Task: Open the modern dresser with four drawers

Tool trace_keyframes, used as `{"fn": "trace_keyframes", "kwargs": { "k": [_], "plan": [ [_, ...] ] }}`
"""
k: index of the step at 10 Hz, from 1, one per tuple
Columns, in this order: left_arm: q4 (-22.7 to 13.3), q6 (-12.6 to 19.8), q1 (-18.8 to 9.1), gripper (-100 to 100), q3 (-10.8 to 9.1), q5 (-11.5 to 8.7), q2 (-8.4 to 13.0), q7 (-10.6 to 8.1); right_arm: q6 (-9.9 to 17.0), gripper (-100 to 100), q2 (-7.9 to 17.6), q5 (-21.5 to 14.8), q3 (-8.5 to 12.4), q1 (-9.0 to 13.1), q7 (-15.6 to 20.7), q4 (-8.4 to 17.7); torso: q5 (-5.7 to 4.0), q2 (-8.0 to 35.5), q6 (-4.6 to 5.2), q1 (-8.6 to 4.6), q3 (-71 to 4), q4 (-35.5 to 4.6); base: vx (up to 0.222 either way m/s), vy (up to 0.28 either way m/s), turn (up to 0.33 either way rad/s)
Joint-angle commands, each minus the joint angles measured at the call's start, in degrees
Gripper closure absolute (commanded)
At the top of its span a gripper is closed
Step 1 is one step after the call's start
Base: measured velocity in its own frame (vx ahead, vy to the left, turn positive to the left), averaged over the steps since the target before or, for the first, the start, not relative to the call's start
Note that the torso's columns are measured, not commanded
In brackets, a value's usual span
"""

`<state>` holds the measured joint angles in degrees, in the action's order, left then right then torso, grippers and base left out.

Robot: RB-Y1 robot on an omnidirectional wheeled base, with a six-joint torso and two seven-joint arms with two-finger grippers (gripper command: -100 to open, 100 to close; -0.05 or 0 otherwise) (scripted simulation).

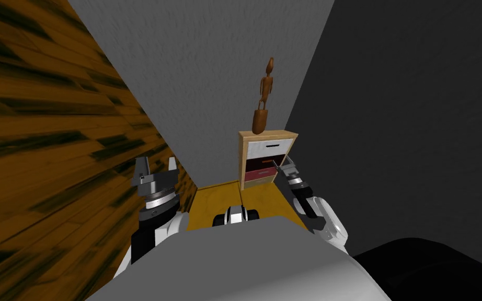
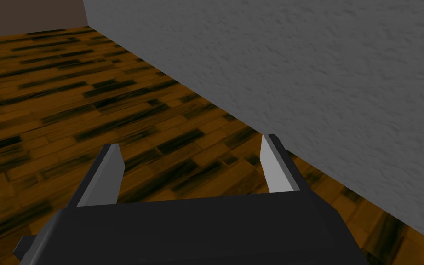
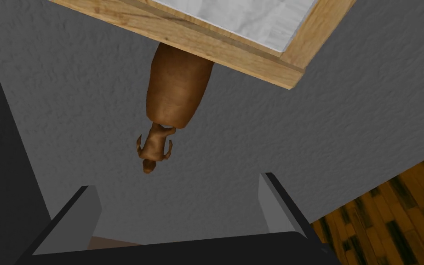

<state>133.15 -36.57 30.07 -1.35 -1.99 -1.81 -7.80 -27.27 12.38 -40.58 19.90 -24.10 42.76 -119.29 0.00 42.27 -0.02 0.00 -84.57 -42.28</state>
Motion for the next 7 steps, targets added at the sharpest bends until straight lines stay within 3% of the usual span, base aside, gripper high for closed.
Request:
{"fn": "trace_keyframes", "kwargs": {
  "k": [1, 7],
  "plan": [
    [0.0, 0.0, 0.0, 0, 0.0, 0.0, 0.0, 0.0, 0.7, -100, -0.1, -3.9, 1.9, 0.2, 4.0, 1.4, 0.0, 0.0, 0.05, -0.01, 0.0, 0.0, 0.025, -0.025, 0.22],
    [0.0, 0.0, 0.0, 0, -0.01, 0.0, 0.0, 0.0, 2.9, -100, 0.7, -12.0, 5.5, 1.3, 11.8, 4.3, 0.0, 0.0, 0.06, 0.01, 0.0, 0.0, 0.016, -0.028, 0.159]
  ]
}}
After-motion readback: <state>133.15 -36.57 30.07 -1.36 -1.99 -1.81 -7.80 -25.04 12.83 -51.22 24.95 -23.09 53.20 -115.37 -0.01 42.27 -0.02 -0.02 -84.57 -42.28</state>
